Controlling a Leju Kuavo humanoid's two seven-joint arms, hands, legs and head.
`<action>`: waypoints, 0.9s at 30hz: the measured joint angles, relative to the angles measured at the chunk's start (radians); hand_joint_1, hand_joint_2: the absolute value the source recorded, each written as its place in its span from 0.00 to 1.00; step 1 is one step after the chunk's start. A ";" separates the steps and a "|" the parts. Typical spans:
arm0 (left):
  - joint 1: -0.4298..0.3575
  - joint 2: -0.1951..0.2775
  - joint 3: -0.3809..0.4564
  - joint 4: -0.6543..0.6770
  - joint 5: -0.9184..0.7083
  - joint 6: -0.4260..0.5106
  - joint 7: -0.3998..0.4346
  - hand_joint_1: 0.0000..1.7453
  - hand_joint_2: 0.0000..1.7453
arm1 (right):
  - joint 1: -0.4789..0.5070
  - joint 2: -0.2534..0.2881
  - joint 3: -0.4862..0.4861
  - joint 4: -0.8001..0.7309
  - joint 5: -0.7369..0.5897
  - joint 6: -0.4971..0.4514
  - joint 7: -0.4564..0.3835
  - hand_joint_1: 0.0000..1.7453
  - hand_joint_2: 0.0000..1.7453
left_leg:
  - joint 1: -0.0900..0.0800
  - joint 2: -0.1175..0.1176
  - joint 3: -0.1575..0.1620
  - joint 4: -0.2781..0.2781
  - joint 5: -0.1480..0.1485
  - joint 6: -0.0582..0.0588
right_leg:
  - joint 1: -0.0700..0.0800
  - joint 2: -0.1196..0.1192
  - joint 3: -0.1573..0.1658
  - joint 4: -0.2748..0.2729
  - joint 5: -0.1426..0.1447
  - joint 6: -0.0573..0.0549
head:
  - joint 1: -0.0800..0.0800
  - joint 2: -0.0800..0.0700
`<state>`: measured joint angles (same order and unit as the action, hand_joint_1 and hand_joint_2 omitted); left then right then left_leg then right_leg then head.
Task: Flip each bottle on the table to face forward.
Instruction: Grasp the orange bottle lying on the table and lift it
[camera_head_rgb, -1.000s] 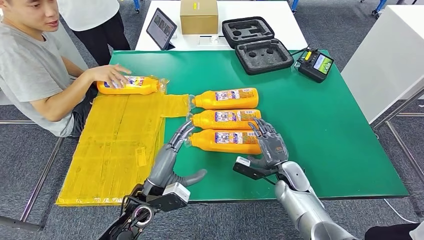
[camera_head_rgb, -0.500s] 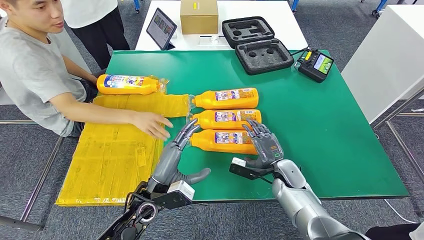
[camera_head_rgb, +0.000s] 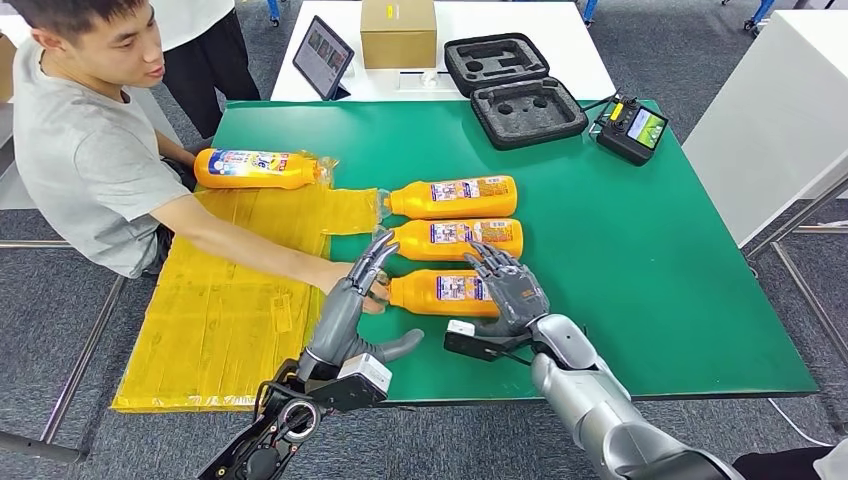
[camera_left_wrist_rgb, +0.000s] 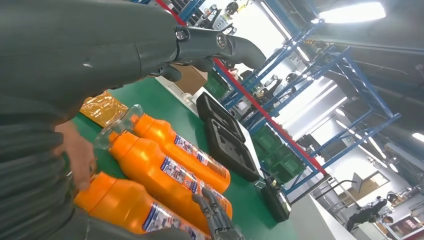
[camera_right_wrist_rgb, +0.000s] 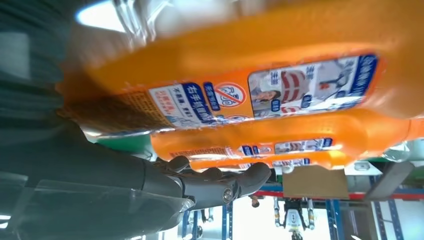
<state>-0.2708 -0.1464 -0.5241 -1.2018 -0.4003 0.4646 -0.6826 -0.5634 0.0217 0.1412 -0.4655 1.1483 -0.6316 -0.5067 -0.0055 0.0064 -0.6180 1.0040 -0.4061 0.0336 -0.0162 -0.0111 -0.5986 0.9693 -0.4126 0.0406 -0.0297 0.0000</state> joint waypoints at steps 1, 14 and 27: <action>0.000 0.000 0.000 0.000 0.002 0.002 -0.002 0.00 1.00 | -0.001 0.000 0.001 0.003 0.000 0.002 0.003 0.00 1.00 | 0.000 0.000 0.000 0.000 0.000 0.000 | 0.000 0.000 0.000 0.000 0.000 0.000 | 0.000 0.000; 0.000 -0.001 0.000 0.001 0.006 0.003 -0.004 0.00 1.00 | -0.003 0.005 0.003 0.034 -0.032 0.051 0.013 0.00 1.00 | 0.000 0.000 0.001 0.000 0.000 0.000 | 0.000 0.000 0.000 0.000 0.000 0.000 | 0.000 0.000; -0.010 -0.002 -0.015 0.009 0.008 -0.014 0.002 0.00 1.00 | -0.048 0.003 0.002 0.065 -0.051 0.238 0.074 1.00 1.00 | 0.000 0.002 0.012 0.000 -0.001 0.000 | 0.000 0.002 0.009 -0.001 0.000 0.000 | 0.000 0.000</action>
<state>-0.2812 -0.1488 -0.5388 -1.1930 -0.3918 0.4501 -0.6804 -0.6115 0.0244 0.1432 -0.4005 1.0978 -0.3939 -0.4323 -0.0055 0.0083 -0.6063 1.0037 -0.4069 0.0336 -0.0163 -0.0093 -0.5899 0.9685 -0.4127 0.0402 -0.0295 0.0000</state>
